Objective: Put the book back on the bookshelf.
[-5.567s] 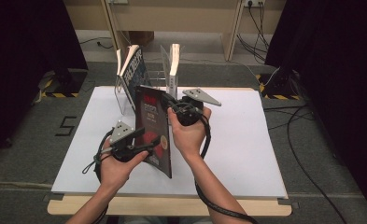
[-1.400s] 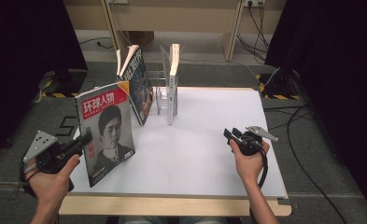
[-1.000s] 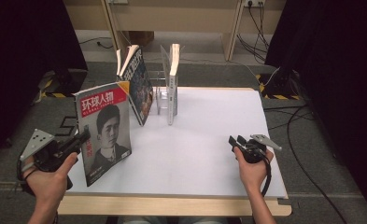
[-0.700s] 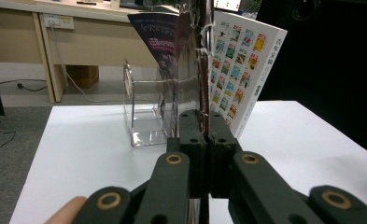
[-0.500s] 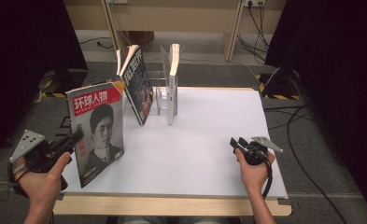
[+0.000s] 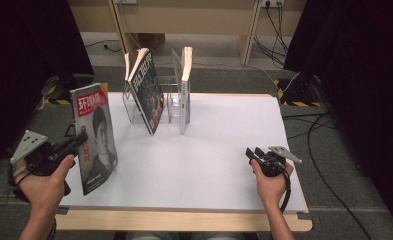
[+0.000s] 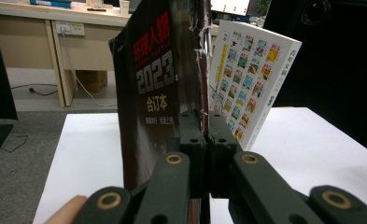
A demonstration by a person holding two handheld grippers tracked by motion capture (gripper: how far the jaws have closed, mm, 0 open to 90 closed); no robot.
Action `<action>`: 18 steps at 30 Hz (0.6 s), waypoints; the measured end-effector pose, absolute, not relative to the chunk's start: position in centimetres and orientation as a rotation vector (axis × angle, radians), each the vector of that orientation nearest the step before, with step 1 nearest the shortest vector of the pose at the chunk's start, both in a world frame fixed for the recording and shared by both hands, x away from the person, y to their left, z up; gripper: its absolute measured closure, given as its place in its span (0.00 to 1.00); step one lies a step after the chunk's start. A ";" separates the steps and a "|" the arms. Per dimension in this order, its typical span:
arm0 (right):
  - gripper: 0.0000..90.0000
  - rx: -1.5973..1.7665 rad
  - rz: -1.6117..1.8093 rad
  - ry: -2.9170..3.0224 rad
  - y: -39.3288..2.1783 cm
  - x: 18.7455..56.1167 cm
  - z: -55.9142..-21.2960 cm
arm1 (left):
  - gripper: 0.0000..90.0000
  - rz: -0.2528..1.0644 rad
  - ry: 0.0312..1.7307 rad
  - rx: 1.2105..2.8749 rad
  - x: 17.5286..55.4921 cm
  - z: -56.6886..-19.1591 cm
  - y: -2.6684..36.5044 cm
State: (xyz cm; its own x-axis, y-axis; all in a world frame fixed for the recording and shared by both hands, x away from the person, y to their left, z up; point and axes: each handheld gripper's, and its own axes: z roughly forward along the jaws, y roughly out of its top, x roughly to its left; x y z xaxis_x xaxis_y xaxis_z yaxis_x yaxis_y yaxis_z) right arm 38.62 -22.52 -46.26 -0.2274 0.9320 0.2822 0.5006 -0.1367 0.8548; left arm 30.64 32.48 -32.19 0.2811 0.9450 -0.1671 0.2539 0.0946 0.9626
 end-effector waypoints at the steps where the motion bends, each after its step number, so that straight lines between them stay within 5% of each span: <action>1: 0.66 1.595 1.327 1.706 -22.6 38.7 -46.3 | 0.96 0.761 1.203 1.409 31.0 -32.1 32.4; 18: 0.66 1.611 1.319 1.709 -23.0 38.8 -46.8 | 0.96 0.767 1.183 1.400 37.7 -31.3 30.1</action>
